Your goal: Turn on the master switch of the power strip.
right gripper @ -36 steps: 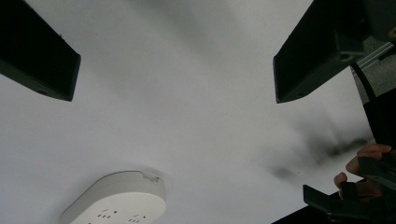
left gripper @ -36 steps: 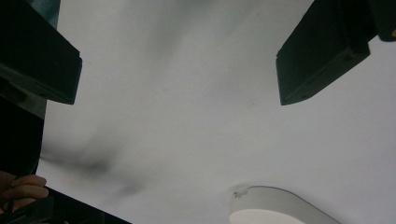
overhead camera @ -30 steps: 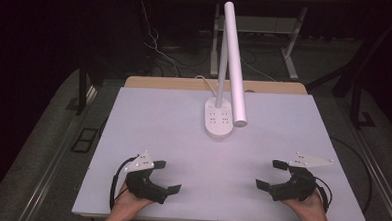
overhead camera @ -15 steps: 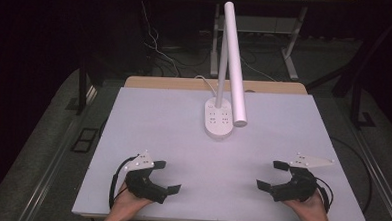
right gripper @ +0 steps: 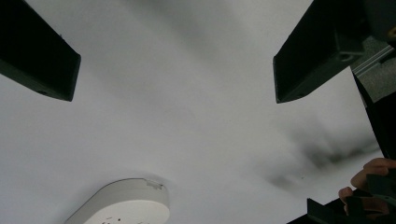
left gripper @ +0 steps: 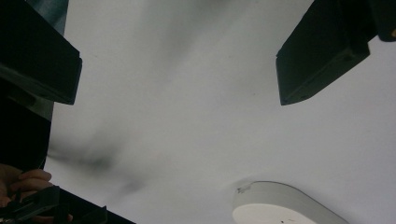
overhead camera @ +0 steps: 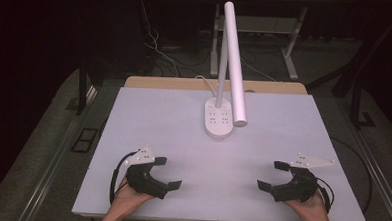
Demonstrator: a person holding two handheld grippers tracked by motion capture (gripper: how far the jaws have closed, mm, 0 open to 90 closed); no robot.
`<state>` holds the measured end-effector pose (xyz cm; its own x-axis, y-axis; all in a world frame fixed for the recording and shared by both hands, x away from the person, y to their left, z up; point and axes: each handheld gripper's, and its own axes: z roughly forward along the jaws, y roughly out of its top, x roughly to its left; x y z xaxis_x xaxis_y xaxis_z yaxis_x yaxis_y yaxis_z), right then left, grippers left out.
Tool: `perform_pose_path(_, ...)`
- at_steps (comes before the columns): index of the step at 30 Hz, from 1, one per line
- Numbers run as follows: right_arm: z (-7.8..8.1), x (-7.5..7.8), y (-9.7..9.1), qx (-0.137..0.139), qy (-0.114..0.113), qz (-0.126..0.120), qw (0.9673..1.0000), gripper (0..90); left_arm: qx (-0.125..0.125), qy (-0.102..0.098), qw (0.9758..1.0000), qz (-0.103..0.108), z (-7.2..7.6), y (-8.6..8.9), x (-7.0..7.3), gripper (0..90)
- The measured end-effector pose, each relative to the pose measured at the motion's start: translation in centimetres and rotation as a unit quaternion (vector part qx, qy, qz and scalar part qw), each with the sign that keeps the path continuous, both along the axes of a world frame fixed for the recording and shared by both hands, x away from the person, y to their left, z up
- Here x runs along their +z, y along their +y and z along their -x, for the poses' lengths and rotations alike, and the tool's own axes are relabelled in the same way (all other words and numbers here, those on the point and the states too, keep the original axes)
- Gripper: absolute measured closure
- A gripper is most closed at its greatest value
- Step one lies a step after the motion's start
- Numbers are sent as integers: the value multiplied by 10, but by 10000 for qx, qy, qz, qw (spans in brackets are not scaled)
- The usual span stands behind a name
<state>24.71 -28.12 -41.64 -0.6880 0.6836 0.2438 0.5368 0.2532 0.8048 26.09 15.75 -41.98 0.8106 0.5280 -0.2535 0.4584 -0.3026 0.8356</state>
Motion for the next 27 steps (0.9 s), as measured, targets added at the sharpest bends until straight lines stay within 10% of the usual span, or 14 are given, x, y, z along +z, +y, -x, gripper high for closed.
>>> perform_pose_path(27,0,-1,-2,-4,32,43,10000,2,-350,138,9985,-398,-29,-14,21,0)
